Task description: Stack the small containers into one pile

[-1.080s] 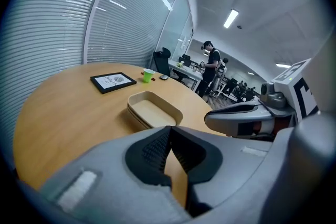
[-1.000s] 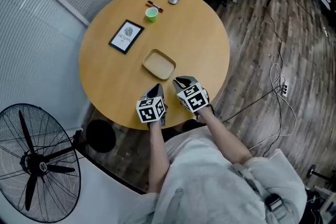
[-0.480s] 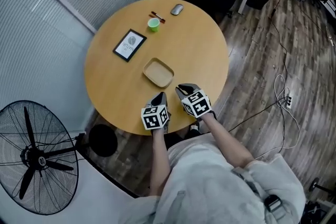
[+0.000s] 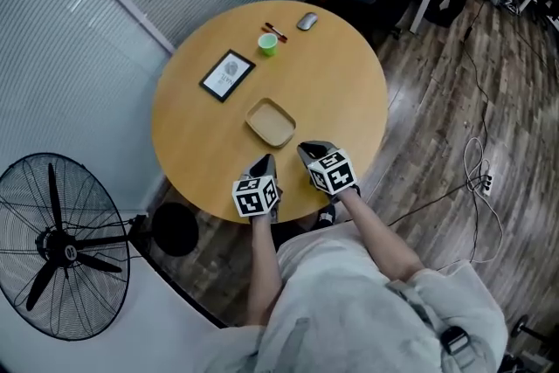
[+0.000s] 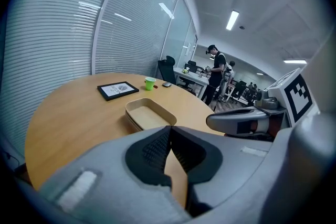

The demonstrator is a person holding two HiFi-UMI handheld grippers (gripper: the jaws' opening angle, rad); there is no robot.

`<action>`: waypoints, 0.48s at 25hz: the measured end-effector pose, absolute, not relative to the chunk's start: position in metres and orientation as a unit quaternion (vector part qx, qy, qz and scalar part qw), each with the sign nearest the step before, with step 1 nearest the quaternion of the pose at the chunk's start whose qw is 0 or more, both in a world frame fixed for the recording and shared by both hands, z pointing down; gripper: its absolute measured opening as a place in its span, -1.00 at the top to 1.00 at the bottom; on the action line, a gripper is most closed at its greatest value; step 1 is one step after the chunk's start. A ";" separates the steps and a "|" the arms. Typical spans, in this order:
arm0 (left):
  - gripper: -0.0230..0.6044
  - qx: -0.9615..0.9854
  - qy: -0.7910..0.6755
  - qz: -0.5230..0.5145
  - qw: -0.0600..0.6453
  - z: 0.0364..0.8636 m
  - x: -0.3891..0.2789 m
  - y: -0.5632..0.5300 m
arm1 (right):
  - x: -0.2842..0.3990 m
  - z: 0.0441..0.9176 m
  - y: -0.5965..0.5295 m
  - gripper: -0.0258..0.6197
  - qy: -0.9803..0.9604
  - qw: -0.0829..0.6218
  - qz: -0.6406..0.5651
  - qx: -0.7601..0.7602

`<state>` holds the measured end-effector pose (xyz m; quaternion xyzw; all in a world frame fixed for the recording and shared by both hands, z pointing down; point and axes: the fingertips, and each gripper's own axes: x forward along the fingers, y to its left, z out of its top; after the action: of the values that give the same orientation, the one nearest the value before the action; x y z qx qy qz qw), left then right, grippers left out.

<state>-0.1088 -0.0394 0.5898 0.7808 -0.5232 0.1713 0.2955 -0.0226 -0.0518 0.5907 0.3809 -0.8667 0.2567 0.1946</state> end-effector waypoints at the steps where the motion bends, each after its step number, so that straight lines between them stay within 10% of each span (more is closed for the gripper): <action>1: 0.91 0.780 -0.525 0.172 0.295 0.589 -0.110 -0.039 | -0.024 0.590 -0.052 0.85 -0.868 0.193 0.257 0.380; 12: 0.91 0.780 -0.526 0.178 0.288 0.587 -0.103 -0.038 | -0.021 0.594 -0.049 0.92 -0.871 0.200 0.258 0.367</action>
<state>-0.1033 -0.0376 0.5868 0.7803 -0.5261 0.1780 0.2876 -0.0214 -0.0488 0.5939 0.3673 -0.8710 0.2581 0.1997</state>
